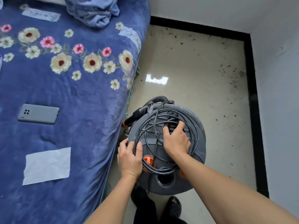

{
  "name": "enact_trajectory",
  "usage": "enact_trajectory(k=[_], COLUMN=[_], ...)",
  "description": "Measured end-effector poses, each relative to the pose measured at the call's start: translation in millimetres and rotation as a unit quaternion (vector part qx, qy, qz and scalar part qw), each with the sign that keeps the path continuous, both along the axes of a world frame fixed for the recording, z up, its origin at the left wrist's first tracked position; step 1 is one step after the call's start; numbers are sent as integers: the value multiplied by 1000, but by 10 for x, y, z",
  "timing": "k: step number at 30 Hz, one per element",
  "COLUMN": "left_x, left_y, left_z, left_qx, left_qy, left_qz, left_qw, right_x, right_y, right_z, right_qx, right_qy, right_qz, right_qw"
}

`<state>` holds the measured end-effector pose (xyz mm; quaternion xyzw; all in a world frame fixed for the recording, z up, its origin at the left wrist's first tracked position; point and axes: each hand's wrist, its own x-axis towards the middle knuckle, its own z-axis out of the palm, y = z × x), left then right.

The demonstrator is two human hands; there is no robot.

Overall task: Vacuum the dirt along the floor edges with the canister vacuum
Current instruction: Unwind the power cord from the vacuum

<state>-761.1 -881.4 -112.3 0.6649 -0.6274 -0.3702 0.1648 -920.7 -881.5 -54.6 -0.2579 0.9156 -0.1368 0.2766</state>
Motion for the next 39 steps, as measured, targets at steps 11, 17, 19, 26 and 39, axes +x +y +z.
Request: enact_trajectory(k=[11,17,19,26,39], left_x=[-120,-618,-720,-1016,-1799], left_y=[-99,-63,-59,-31,-535], left_z=[512,769,744,663,2031], left_qx=[119,117,104,65,45], left_qy=[-66,-95,-144,-120,200], left_qz=[-49,-25,-32,-4,52], left_qw=[989,988,984,991,977], right_x=[-310,-701,-925,-1338,-2104], right_y=[258,688,671,156,358], right_z=[484,512,431,93,324], right_qx=[40,-48,-63,-21,-10], right_qy=[-131,-117,-121,-187,-427], right_qz=[107,86,48,121,105], right_qw=[985,988,990,975,898])
